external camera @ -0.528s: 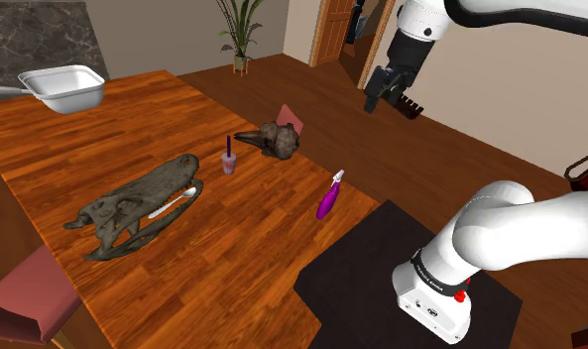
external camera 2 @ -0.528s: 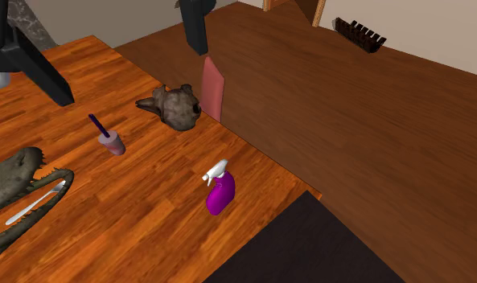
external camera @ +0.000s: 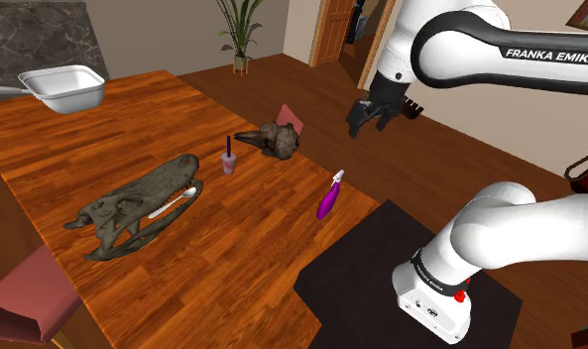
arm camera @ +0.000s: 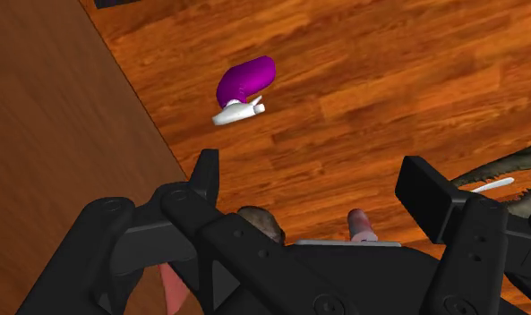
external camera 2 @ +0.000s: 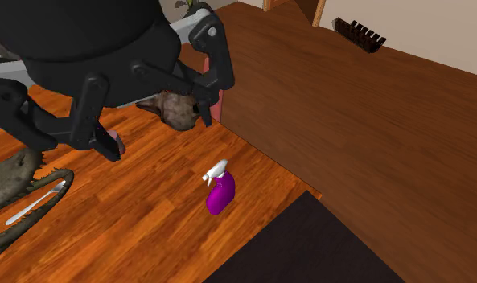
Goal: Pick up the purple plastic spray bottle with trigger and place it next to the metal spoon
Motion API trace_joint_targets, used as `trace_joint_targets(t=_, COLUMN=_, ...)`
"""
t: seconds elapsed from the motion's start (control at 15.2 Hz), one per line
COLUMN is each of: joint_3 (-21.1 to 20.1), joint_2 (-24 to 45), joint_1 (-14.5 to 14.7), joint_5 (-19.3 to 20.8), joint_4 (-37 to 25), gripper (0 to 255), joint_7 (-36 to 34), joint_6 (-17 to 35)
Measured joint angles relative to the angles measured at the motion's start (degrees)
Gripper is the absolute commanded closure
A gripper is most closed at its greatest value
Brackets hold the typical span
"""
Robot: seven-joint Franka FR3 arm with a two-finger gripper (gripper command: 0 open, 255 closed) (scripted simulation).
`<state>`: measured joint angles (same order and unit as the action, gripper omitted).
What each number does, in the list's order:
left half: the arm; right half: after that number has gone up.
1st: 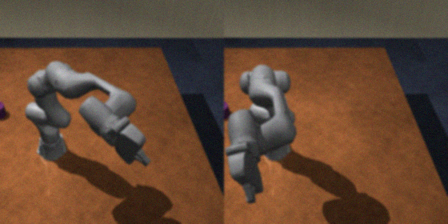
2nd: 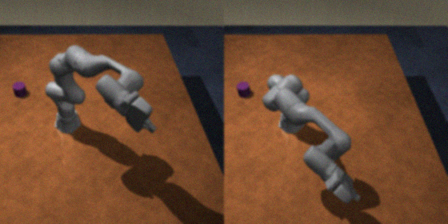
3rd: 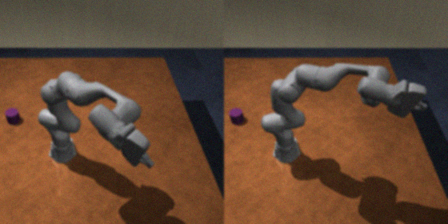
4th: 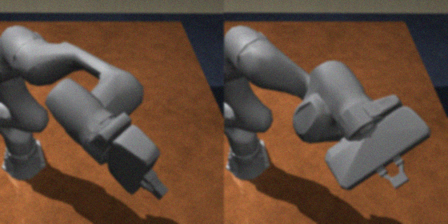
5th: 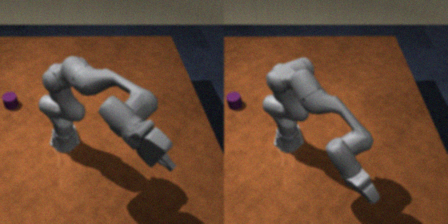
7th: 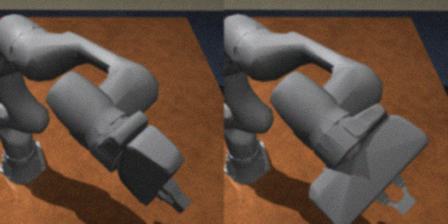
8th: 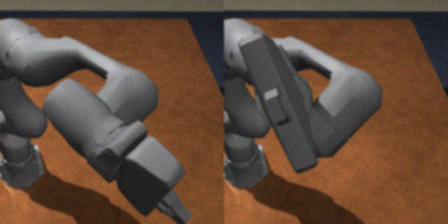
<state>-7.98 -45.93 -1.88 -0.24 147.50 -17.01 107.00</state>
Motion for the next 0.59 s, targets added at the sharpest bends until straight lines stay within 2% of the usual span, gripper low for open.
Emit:
trace_joint_targets(t=0.33, joint_3=-4.8, joint_2=1.5, joint_1=-2.1, joint_5=-0.7, joint_4=9.0, gripper=0, joint_7=-9.7, joint_6=11.3)
trace_joint_targets(t=0.59, joint_3=-9.2, joint_2=6.6, joint_1=-4.8, joint_5=-0.5, joint_4=13.8, gripper=0, joint_7=-18.0, joint_6=21.6)
